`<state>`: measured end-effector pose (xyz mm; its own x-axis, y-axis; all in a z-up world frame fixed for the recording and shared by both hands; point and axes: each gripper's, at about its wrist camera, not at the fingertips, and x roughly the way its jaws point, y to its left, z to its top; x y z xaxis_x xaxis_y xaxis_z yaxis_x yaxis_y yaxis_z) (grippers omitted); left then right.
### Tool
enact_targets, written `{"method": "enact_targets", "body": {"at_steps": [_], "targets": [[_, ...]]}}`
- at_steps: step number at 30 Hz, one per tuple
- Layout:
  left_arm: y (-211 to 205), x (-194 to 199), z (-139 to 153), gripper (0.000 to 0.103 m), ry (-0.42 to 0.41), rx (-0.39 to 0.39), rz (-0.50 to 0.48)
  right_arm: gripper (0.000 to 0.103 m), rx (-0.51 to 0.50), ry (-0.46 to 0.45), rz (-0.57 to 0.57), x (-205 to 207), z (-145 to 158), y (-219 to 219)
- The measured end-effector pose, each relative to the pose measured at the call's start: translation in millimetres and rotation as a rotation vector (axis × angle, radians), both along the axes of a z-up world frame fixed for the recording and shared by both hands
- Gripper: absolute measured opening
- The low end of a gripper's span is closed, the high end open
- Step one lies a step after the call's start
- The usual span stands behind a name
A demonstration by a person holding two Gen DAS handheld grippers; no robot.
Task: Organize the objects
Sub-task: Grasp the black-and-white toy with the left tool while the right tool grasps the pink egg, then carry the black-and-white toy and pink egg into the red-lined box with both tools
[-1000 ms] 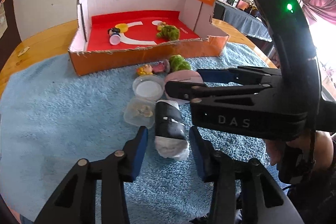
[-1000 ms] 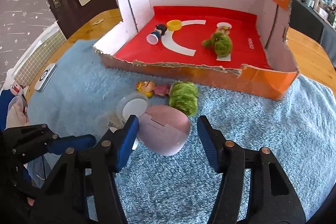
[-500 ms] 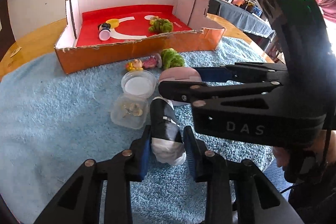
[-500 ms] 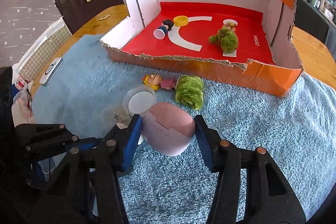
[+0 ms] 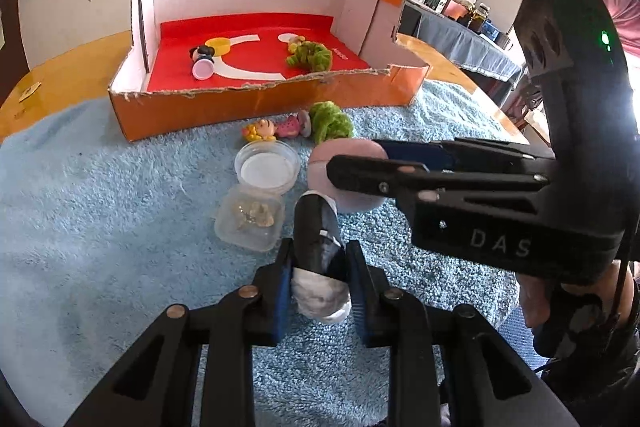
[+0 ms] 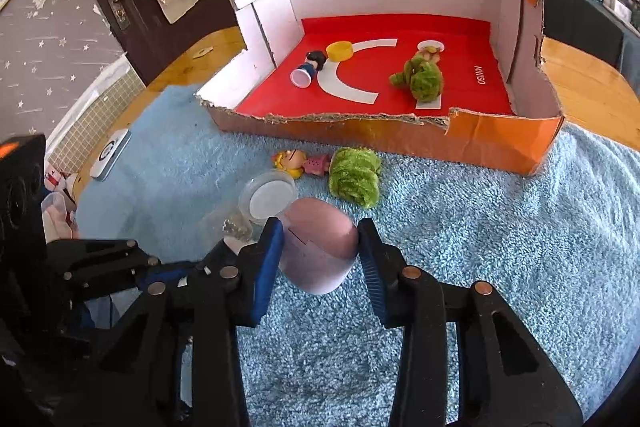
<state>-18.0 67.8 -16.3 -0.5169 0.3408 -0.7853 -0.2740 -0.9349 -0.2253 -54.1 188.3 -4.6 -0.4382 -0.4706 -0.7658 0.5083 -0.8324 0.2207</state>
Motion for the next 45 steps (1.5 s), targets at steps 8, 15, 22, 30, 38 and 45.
{"method": "enact_targets", "body": {"at_steps": [8,15,22,30,38,45], "targets": [[-3.8,3.5,0.7,0.026,-0.005,-0.003,0.009,0.040,-0.007,-0.024,0.037,1.3,-2.8,-3.2],[-7.3,8.4,-4.3,0.026,-0.022,-0.021,0.016,0.042,-0.022,-0.048,0.055,1.6,-6.0,-7.0],[-12.6,10.0,-4.0,0.025,-0.025,-0.002,0.025,0.043,0.014,-0.026,0.050,3.6,-11.8,-19.7],[-14.0,10.9,0.1,0.025,-0.010,-0.001,0.030,0.042,0.002,0.000,0.015,7.2,-5.5,-10.8],[-14.3,8.4,10.2,0.024,0.016,-0.004,0.035,0.042,0.000,0.045,0.018,13.4,9.4,-10.0],[-18.7,-3.9,22.7,0.024,0.049,-0.017,0.057,0.042,-0.009,0.075,0.008,13.5,22.4,-7.2]]}}
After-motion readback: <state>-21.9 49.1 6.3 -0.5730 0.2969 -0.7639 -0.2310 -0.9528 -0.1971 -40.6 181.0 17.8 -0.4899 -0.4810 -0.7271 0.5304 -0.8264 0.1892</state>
